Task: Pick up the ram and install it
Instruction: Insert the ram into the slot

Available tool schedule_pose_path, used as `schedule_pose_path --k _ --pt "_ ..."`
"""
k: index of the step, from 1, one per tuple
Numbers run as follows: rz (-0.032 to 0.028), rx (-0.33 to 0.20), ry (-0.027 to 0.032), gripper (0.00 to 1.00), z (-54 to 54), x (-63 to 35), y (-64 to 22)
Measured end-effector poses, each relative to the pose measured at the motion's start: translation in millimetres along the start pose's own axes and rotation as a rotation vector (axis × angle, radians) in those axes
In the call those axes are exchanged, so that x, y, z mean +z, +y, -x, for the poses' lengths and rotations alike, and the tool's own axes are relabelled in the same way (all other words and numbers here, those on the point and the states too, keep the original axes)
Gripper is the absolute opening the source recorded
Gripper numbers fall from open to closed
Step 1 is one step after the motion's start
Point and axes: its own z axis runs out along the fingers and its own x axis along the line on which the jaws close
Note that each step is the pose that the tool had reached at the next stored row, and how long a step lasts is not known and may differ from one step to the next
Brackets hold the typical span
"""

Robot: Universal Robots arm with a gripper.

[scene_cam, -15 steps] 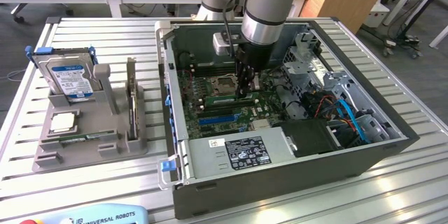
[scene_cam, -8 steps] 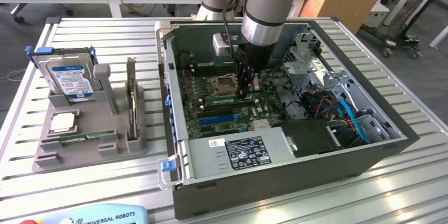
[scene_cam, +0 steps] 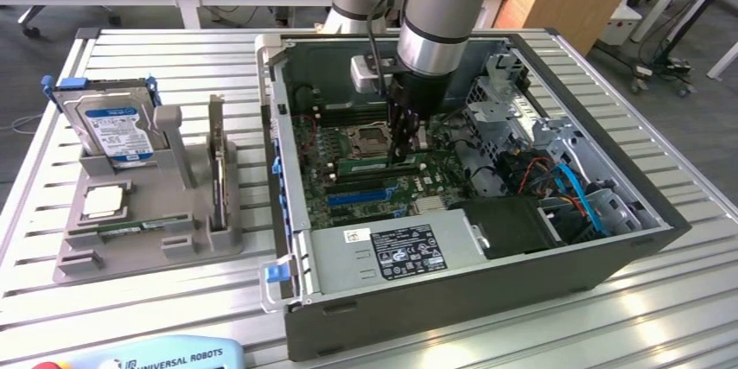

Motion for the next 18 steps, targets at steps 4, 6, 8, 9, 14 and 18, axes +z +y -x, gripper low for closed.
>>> schedule_pose_path --k 4,6,8,9,14,18 --pt "0.0001 0.0 0.0002 0.12 -0.1 0.7 0.0" --pt "0.0 0.0 0.0001 0.12 0.0 0.7 0.0" --pt "0.0001 0.0 0.0 0.12 0.0 0.7 0.0" --pt "0.0 0.0 0.0001 0.12 0.0 0.9 0.0" --pt "0.0 0.0 -0.0001 0.12 0.1 2.2 -0.1" --pt "0.0 0.0 0.0 0.12 0.3 2.2 -0.1"
